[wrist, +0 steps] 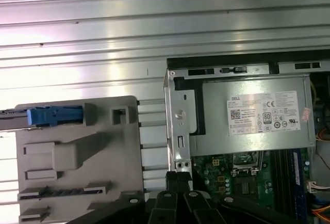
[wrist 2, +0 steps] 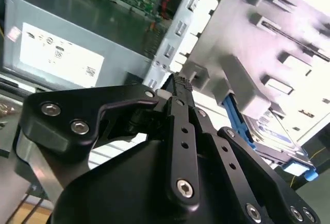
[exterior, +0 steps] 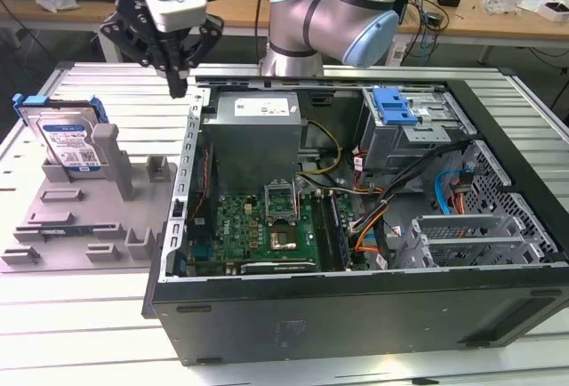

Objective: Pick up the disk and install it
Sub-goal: 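Reach for the disk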

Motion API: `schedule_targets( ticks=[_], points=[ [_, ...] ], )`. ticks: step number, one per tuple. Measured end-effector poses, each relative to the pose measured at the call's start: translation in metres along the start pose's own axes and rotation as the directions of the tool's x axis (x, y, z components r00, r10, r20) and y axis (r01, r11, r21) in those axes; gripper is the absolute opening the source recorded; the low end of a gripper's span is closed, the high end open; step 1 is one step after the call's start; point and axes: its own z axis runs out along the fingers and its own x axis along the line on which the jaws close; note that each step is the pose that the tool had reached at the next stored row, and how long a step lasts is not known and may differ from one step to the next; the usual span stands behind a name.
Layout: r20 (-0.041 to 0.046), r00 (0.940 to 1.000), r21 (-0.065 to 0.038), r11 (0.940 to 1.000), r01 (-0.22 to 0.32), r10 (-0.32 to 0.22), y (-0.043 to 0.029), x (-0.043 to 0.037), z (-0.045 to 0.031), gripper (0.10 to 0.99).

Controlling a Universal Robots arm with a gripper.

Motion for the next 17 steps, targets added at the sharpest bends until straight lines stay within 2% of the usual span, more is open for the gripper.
schedule_targets(
  ticks=[6, 10, 14, 17],
  points=[
    [-0.0002, 1.0, 0.0, 1.0, 0.0, 0.0, 0.0069, 0.0222, 0.0012, 0.106],
    [-0.0003, 1.0, -0.001, 1.0, 0.0, 0.0, 0.0145, 0.0483, 0.0027, 0.106],
    [-0.0006, 1.0, -0.002, 1.0, 0.0, 0.0, 0.0195, 0.0636, 0.0036, 0.106],
    [-0.0011, 1.0, -0.004, 1.0, 0.0, 0.0, 0.0261, 0.0818, 0.0047, 0.106]
  ],
)
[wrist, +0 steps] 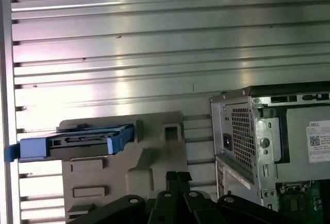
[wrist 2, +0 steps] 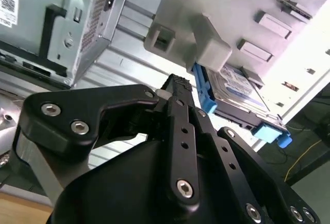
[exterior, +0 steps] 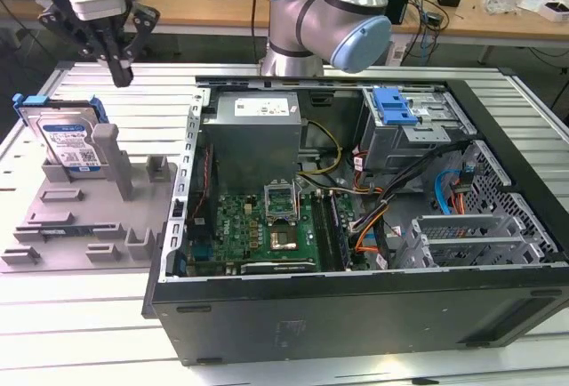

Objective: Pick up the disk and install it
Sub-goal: 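Reach for the disk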

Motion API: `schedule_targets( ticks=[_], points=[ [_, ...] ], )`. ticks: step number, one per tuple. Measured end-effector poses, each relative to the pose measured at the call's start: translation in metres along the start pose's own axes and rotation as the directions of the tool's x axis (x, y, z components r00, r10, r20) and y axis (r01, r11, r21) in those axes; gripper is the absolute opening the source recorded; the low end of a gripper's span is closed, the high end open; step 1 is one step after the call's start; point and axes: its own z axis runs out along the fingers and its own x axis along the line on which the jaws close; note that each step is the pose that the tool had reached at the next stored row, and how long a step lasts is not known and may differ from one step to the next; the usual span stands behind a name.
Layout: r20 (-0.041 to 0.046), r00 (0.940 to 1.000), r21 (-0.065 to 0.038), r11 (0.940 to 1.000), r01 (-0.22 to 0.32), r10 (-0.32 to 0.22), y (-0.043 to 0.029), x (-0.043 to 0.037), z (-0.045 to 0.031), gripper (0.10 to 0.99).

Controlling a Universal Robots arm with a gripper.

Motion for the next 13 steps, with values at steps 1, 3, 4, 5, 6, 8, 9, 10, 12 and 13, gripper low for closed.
schedule_targets(
  ticks=[1, 3, 4, 5, 6, 8, 9, 10, 12, 13],
  points=[
    [-0.0004, 1.0, -0.001, 1.0, 0.0, 0.0, 0.0016, 0.0043, 0.0002, 0.106],
    [-0.001, 1.0, -0.003, 1.0, 0.0, 0.0, 0.0044, 0.0121, 0.0008, 0.106],
    [-0.0016, 1.0, -0.004, 1.0, 0.0, 0.0, 0.0062, 0.0167, 0.0012, 0.106],
    [-0.0022, 1.0, -0.005, 1.0, 0.0, 0.0, 0.008, 0.0205, 0.0016, 0.106],
    [-0.0027, 1.0, -0.005, 1.0, 0.0, 0.0, 0.0091, 0.023, 0.0019, 0.106],
    [-0.0049, 1.0, -0.008, 1.0, 0.0, 0.0, 0.013, 0.0314, 0.0029, 0.106],
    [-0.0055, 1.0, -0.009, 1.0, -0.001, 0.001, 0.0143, 0.0341, 0.0032, 0.106],
    [-0.0069, 1.0, -0.011, 0.9999, -0.001, 0.001, 0.0166, 0.0396, 0.0038, 0.106],
    [-0.0084, 1.0, -0.013, 0.9999, -0.001, 0.001, 0.0189, 0.0452, 0.0044, 0.106],
    [-0.0095, 1.0, -0.015, 0.9999, -0.001, 0.001, 0.0207, 0.0489, 0.0049, 0.106]
  ],
)
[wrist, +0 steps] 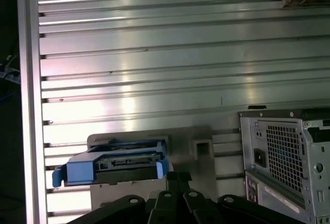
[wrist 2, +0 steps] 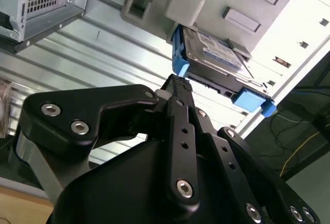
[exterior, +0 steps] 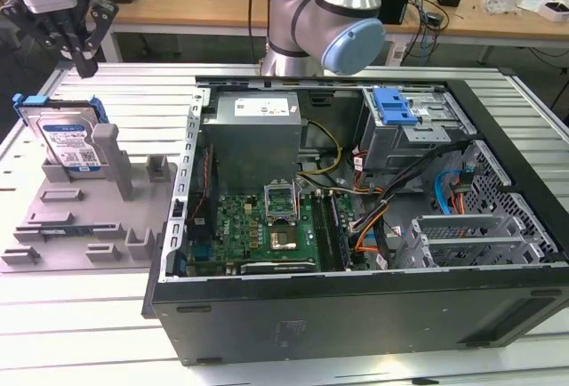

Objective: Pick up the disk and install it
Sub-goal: 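Reach for the disk, then pick up the disk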

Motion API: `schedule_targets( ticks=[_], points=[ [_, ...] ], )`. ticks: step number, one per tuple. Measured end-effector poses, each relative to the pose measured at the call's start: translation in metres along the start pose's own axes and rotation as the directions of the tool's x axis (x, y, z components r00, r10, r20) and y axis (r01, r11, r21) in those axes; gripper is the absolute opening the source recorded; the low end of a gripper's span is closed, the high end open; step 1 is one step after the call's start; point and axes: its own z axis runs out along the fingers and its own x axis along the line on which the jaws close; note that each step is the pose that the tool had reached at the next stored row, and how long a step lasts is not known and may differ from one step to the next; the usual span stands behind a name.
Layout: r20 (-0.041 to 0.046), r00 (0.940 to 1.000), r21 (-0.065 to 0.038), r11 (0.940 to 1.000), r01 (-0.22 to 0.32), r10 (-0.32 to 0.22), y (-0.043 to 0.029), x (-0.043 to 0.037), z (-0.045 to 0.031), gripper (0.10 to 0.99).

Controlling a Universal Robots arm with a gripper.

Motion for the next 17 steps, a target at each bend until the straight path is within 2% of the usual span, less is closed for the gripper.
schedule_targets(
  ticks=[5, 17],
  points=[
    [-0.0038, 1.0, 0.0, 1.0, 0.0, 0.0, 0.0007, 0.0012, 0.0, 0.106],
    [-0.0053, 1.0, 0.002, 1.0, 0.006, -0.006, 0.0006, 0.0021, 0.0009, 0.106]
  ],
)
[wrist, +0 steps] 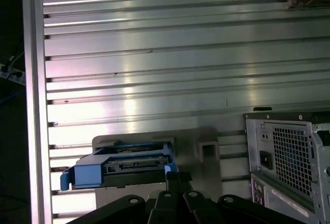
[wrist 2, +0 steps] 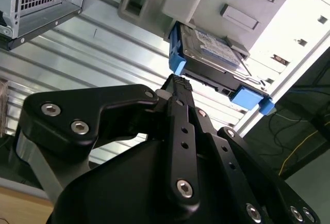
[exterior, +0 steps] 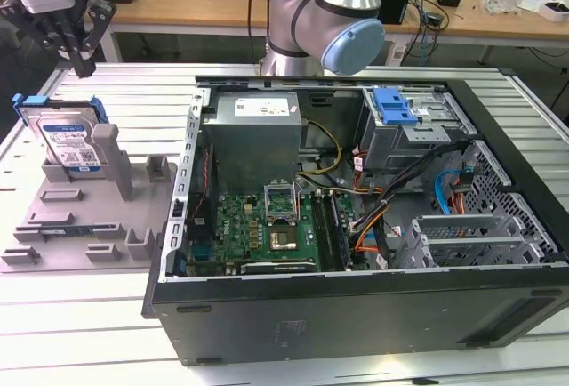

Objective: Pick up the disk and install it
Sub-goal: 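Pick up the disk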

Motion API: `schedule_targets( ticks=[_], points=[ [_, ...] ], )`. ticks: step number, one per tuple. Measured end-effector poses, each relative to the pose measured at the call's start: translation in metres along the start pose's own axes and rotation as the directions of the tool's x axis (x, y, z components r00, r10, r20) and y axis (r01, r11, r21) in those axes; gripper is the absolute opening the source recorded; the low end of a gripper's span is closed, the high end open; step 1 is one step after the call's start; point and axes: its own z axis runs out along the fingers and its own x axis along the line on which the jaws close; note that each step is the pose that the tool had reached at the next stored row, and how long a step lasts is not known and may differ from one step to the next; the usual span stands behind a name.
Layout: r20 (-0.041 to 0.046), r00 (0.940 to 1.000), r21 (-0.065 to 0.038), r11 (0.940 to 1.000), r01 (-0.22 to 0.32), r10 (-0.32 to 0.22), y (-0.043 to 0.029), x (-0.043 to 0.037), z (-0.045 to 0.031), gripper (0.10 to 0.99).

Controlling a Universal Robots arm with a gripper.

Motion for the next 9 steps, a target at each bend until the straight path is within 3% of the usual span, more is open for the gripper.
schedule_targets(
  ticks=[4, 8, 9],
  points=[
    [-0.0058, 0.9962, -0.001, 0.9963, 0.086, -0.086, 0.0, 0.0001, 0.0011, 0.106],
    [-0.0124, 0.981, -0.002, 0.9811, 0.194, -0.194, -0.0001, 0.0001, 0.0024, 0.106],
    [-0.0143, 0.9744, -0.003, 0.9745, 0.224, -0.224, -0.0001, 0.0001, 0.0028, 0.106]
  ],
)
